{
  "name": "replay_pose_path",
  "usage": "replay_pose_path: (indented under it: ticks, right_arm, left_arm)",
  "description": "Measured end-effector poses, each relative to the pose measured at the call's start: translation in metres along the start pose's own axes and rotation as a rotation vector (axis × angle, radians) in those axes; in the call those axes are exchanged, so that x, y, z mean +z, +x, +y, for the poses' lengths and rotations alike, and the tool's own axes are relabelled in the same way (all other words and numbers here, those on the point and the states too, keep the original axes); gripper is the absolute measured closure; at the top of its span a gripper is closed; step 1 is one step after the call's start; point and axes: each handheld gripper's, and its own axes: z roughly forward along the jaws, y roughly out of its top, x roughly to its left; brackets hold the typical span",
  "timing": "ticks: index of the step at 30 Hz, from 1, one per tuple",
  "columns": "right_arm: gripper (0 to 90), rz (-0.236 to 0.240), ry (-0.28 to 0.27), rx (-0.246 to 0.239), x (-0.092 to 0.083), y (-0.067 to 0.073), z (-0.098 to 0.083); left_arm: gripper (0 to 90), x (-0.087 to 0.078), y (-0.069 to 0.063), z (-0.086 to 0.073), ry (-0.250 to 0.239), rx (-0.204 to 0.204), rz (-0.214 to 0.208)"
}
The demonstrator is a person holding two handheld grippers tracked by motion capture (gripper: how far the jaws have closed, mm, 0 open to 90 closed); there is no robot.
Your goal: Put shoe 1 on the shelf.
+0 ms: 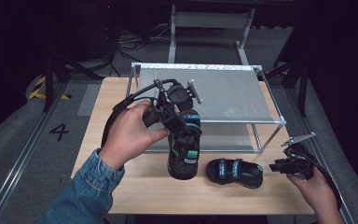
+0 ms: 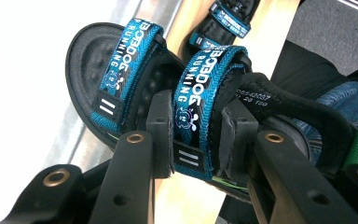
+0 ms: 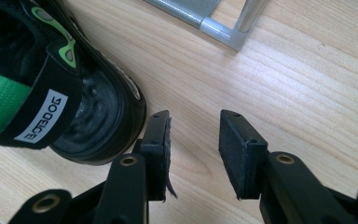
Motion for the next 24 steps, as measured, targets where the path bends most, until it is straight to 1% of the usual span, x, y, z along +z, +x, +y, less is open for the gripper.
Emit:
replay_pose_path:
  ticks: [1,5,6,14,16,21,24]
  right_arm:
    - [64.0,-0.005,-0.004,-0.005,-0.001,0.000,0.000]
    - [64.0,-0.006,-0.007,0.002,-0.004,0.001,-0.001]
    - [64.0,-0.010,-0.007,-0.006,-0.004,0.000,-0.002]
    - [63.9,-0.005,0.009,-0.002,-0.001,0.001,-0.005]
    - [63.9,-0.005,0.012,-0.007,-0.001,0.001,-0.006]
    - [63.9,-0.009,0.005,0.003,-0.005,0.001,-0.007]
    - [63.9,-0.012,-0.002,0.004,-0.008,0.000,-0.008]
  left_arm:
    - [69.9,-0.001,0.000,0.002,-0.001,0.000,0.004]
    - [69.9,-0.005,0.005,0.009,0.001,0.004,0.015]
    - [69.9,-0.005,0.007,0.011,0.001,0.003,0.014]
    - [69.9,-0.008,0.026,0.025,-0.021,0.015,0.025]
    - [69.9,-0.009,0.031,0.029,-0.019,0.022,0.034]
    - [69.8,-0.007,0.043,0.039,-0.026,0.019,0.076]
    - [69.9,-0.006,0.052,0.045,-0.036,0.013,0.085]
